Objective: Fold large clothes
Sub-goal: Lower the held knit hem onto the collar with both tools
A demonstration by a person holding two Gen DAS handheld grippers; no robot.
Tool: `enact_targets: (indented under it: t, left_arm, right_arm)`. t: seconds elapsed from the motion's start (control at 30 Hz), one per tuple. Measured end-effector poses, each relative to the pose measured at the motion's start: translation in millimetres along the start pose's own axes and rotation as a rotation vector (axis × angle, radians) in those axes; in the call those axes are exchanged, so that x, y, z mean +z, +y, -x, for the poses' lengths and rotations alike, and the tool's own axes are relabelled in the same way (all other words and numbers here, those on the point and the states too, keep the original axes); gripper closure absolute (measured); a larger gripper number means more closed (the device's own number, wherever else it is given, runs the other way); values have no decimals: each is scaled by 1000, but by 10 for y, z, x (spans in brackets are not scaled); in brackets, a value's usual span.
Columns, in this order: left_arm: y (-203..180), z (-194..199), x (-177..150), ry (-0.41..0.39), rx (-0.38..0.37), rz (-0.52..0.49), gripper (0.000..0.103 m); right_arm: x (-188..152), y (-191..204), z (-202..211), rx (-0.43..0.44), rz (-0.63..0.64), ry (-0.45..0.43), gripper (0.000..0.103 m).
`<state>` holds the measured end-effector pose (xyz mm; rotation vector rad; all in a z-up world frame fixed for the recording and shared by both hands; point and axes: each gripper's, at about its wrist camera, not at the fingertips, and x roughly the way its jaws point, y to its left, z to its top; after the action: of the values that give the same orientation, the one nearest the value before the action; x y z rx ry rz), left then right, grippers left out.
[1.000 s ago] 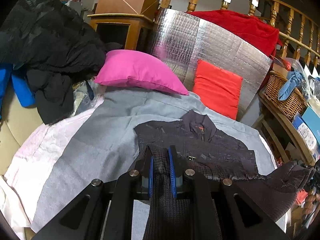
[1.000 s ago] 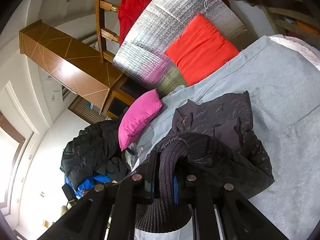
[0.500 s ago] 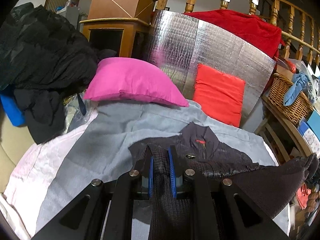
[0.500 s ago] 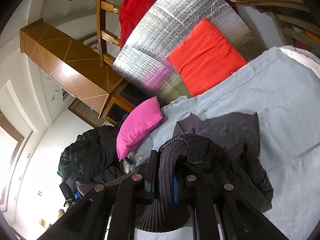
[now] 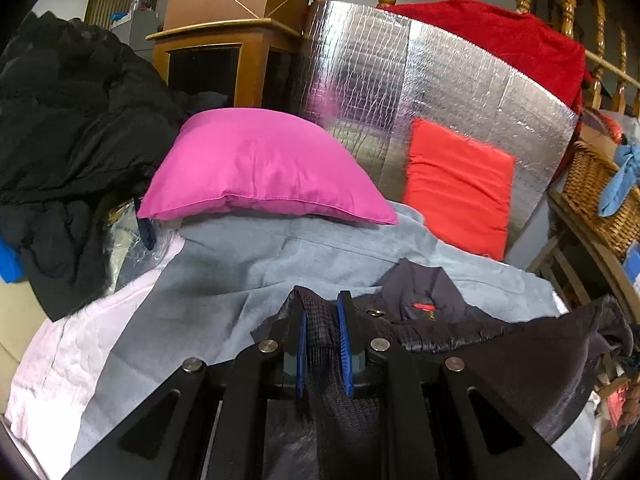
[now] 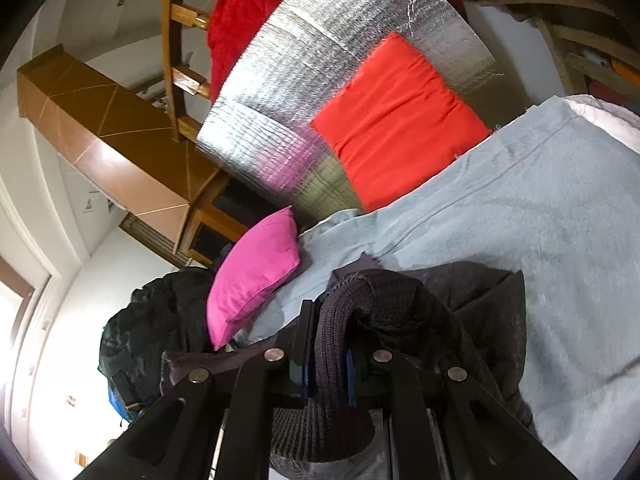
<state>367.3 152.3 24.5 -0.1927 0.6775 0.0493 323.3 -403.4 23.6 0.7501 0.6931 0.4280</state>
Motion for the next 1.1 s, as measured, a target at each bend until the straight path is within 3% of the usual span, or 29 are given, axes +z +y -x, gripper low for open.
enact_targets:
  t: [0.23,0.53,1.1]
  left_arm:
    - [35,-507,34,55,32,12,88]
    - [161,-1231,-136,174,51,56,88]
    - [141,-1622,-101,206,54,42,88]
  right_arm:
    - [223,-185,-487,-62,-3,40,91]
    - [252,-590,-1044,-130,-34,94,92]
    - [286,-972,-1443,-190,-80,124,92]
